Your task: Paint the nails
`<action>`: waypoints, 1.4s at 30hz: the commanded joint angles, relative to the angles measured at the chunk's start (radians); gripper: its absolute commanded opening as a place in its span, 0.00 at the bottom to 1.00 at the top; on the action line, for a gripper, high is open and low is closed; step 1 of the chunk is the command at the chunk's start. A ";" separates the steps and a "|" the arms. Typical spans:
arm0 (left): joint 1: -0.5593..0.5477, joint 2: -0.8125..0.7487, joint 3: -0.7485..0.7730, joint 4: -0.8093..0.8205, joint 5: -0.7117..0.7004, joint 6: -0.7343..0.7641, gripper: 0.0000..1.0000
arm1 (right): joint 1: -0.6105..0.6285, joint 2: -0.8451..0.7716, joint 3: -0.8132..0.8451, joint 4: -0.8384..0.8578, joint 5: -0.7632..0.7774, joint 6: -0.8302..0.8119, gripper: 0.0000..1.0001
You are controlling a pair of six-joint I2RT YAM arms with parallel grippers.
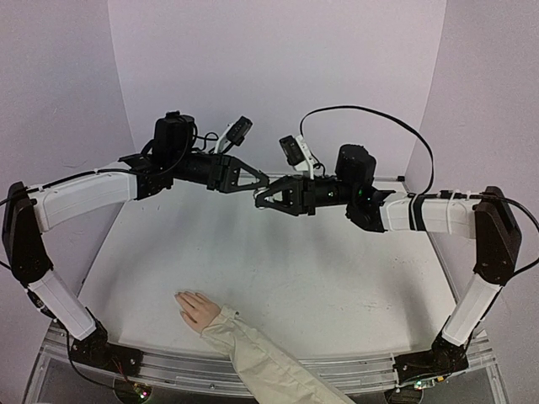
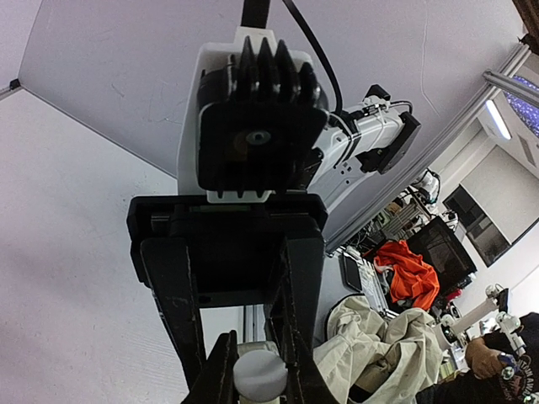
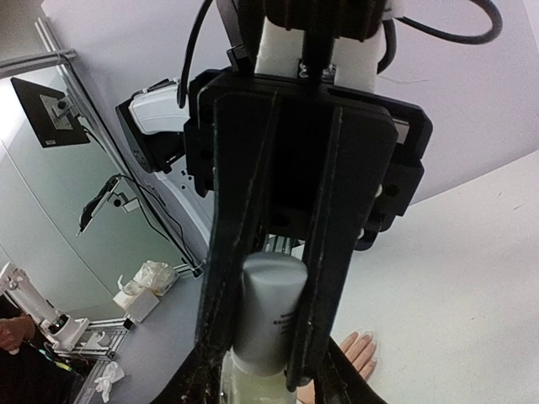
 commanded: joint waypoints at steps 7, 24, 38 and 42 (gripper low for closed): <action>0.007 -0.051 0.054 0.010 0.021 0.028 0.00 | -0.005 -0.003 0.046 0.059 -0.042 -0.008 0.29; -0.082 -0.063 0.171 -0.514 -1.017 0.043 0.00 | 0.143 -0.093 -0.038 -0.087 1.562 -0.401 0.00; -0.051 -0.151 0.105 -0.343 -0.880 -0.014 0.68 | 0.139 -0.107 -0.032 0.015 1.240 -0.466 0.00; 0.072 -0.232 -0.032 -0.136 -0.531 -0.063 0.80 | 0.041 -0.217 -0.080 -0.023 0.821 -0.348 0.00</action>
